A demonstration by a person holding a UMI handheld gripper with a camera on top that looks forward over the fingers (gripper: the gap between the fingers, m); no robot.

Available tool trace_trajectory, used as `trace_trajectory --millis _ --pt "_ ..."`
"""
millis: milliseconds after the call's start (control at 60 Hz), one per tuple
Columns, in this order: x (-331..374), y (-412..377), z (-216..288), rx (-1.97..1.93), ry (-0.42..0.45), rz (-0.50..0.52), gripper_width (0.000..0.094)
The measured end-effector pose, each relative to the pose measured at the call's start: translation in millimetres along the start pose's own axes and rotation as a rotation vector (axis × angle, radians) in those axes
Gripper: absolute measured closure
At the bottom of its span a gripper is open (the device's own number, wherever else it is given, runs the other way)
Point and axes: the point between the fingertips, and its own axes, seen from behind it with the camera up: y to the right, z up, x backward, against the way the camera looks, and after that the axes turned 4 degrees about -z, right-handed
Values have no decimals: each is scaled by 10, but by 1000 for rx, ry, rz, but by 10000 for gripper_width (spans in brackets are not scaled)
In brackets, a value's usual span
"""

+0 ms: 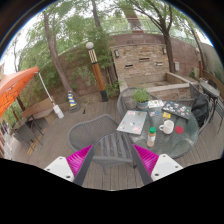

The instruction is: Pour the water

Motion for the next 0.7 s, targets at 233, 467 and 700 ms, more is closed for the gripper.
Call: trace_trajectory --millis 233,467,700 --pt "-264 135 -36 34 30 8 95" --pt "-1346 567 -431 100 104 -126 105" --pt "-2489 1762 -602 78 218 -249 105"
